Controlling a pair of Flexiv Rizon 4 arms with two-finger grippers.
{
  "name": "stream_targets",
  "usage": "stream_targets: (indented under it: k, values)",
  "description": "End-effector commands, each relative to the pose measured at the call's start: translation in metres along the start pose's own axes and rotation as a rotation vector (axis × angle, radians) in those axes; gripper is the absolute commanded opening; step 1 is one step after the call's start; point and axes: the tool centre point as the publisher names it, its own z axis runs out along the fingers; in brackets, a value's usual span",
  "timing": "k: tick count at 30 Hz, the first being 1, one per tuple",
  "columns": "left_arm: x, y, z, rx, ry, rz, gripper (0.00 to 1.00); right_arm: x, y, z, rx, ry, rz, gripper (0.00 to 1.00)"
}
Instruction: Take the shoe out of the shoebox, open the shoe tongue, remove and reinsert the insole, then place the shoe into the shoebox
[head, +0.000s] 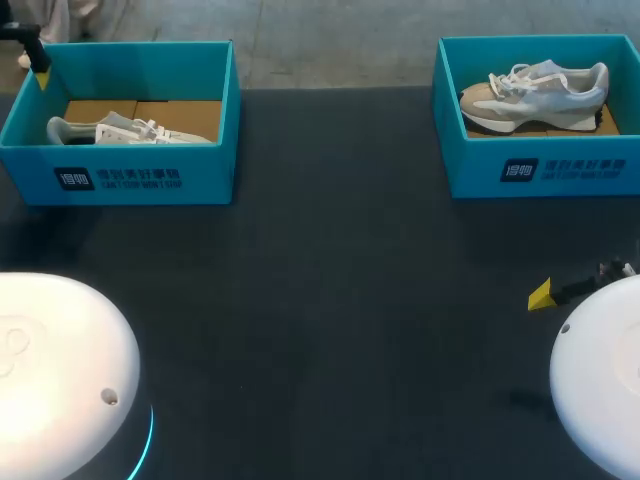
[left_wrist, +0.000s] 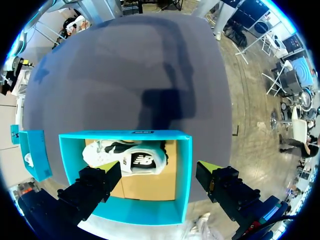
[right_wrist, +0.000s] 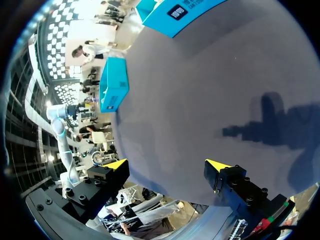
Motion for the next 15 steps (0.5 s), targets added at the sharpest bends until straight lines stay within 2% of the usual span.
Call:
stream_targets:
  k: [1, 5, 9, 15]
  values:
    - [0.0, 0.0, -0.001, -0.001, 0.002, 0.001, 1.0, 0.001, -0.007, -0.003, -0.01, -0.004, 0.002, 1.0]
    - [0.0, 0.0, -0.001, -0.001, 0.002, 0.001, 1.0, 0.004, -0.005, -0.005, -0.017, -0.01, -0.009, 1.0]
    - [0.0, 0.0, -0.001, -0.001, 0.002, 0.001, 1.0, 0.014, 0.009, -0.012, -0.035, -0.068, -0.046, 1.0]
    - [0.0, 0.0, -0.001, -0.001, 0.002, 0.001, 1.0, 0.032, 0.042, -0.031, -0.072, -0.254, -0.134, 1.0]
